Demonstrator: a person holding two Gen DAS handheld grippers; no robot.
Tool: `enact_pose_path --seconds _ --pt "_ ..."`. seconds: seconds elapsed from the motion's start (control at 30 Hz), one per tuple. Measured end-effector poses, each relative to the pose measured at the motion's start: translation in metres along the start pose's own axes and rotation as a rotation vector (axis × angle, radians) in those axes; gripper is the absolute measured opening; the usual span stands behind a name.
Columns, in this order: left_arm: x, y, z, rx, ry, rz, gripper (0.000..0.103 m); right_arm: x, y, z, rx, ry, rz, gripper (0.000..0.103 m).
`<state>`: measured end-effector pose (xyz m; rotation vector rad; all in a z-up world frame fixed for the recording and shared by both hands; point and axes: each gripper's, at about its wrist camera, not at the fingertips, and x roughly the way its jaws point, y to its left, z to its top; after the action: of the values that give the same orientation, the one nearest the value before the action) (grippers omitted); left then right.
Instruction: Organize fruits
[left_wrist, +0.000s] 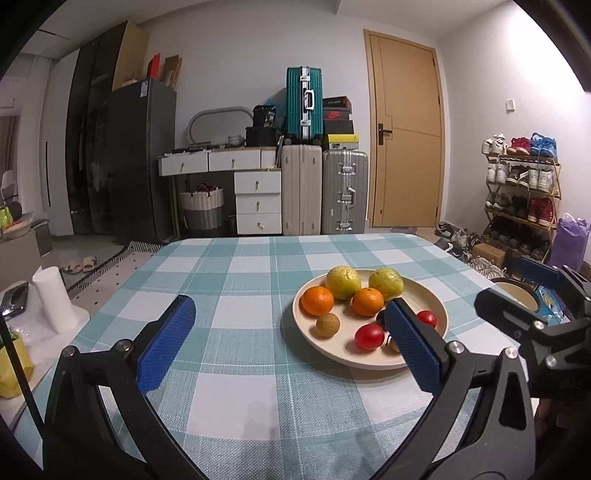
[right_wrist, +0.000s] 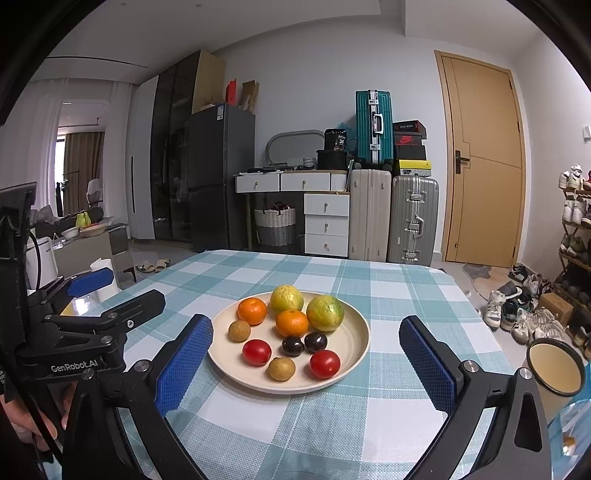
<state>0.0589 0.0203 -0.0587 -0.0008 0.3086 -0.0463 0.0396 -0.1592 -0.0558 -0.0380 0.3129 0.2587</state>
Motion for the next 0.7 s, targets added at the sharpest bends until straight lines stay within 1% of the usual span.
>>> enact_pose_path --seconds 0.7 --pt "-0.0006 0.0018 -0.0002 0.002 -0.003 -0.004 0.103 -0.0001 -0.0001 -0.0001 0.001 0.000 0.000 0.103"
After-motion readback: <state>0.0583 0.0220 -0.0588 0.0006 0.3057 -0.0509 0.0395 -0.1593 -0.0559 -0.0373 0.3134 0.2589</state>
